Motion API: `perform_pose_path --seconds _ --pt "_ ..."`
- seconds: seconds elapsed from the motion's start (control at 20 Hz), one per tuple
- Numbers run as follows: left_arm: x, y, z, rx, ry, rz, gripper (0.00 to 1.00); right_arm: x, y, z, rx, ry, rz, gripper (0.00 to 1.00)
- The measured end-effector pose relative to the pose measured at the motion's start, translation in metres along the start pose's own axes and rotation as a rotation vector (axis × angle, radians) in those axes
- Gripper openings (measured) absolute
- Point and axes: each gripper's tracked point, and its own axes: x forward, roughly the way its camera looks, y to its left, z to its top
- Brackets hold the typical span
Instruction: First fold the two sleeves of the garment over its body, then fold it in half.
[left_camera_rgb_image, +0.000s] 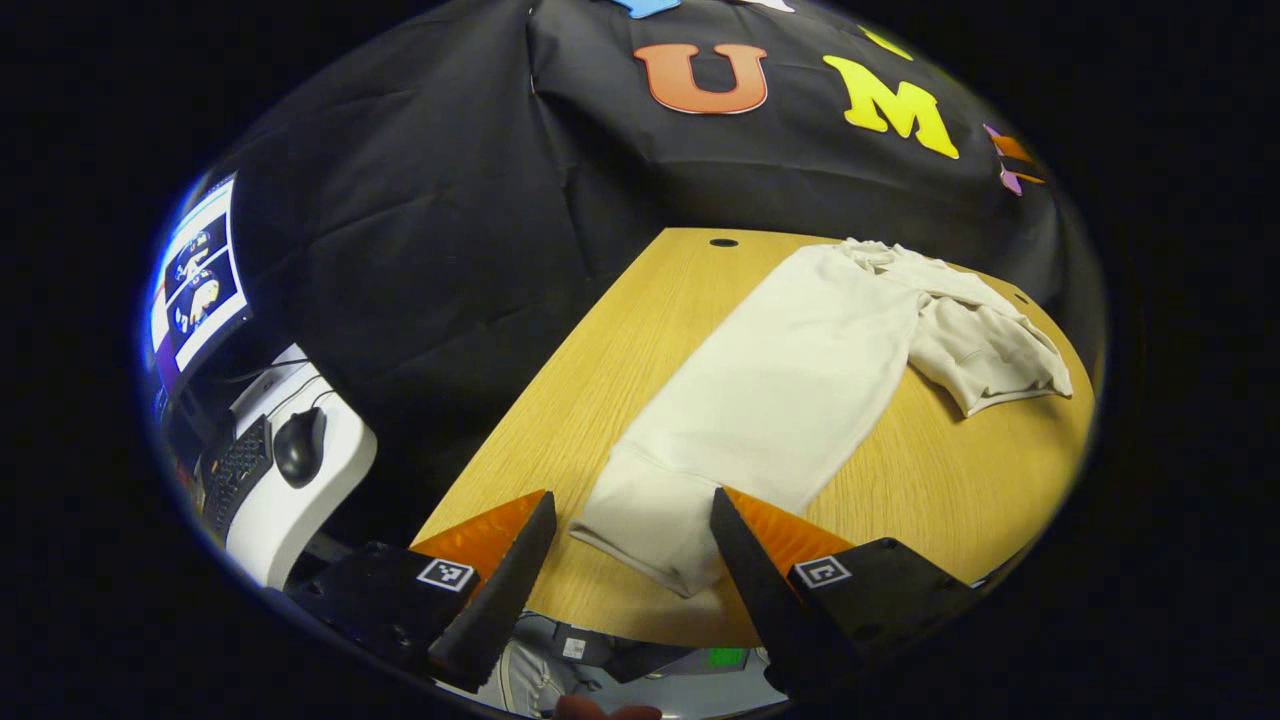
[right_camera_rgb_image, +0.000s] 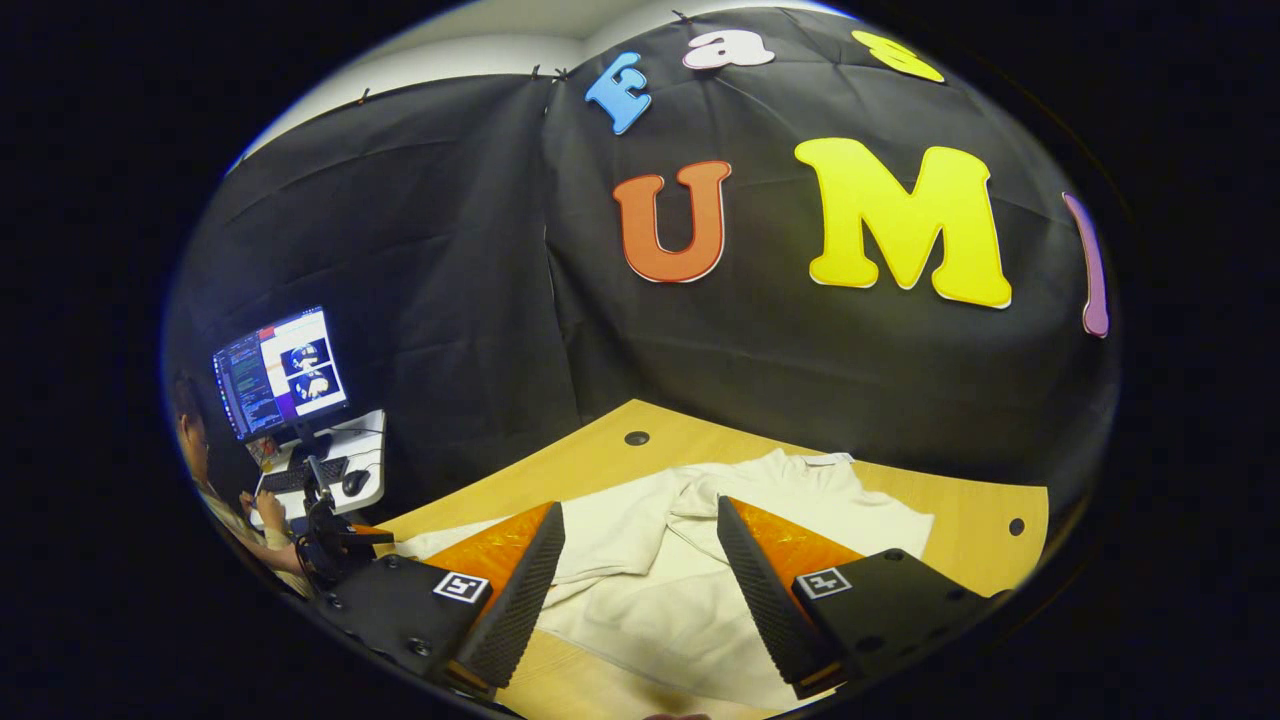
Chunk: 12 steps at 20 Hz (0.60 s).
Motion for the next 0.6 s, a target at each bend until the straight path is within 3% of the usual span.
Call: perform_pose_path --seconds 0.15,0.25,0.3,0.35,0.4,0.5,0.55,0.6 --pt "0.001 -0.008 -0.006 -0.033 0.002 -0.037 0.94 -0.009 0.002 -0.002 -0.015 0.001 -0.010 0.95" --pt "0.000 -0.017 0.000 -0.024 -0.001 -0.056 0.78 -0.012 0.005 0.001 -0.016 -0.007 -0.006 0.95" --pt "0.002 -0.021 -0.001 -0.025 -0.004 -0.072 0.64 -0.013 0.007 0.000 -0.020 -0.003 0.000 0.95" --pt "0.002 -0.023 0.000 -0.035 -0.003 -0.064 0.59 -0.015 0.008 -0.003 -0.020 0.000 0.004 0.95" --pt "0.002 -0.021 -0.001 -0.050 -0.007 -0.059 0.40 -0.017 0.008 -0.003 -0.017 0.001 0.005 0.95" --pt "0.003 -0.020 0.001 -0.059 0.005 -0.054 0.23 -0.021 0.005 -0.006 -0.007 0.001 -0.002 0.95" --pt "0.002 -0.020 0.004 -0.061 0.010 -0.051 0.27 -0.024 0.003 -0.006 -0.001 -0.002 -0.005 0.95" --pt "0.004 -0.019 0.004 -0.063 0.023 -0.049 0.11 -0.027 0.001 -0.006 0.006 -0.002 -0.009 0.95"
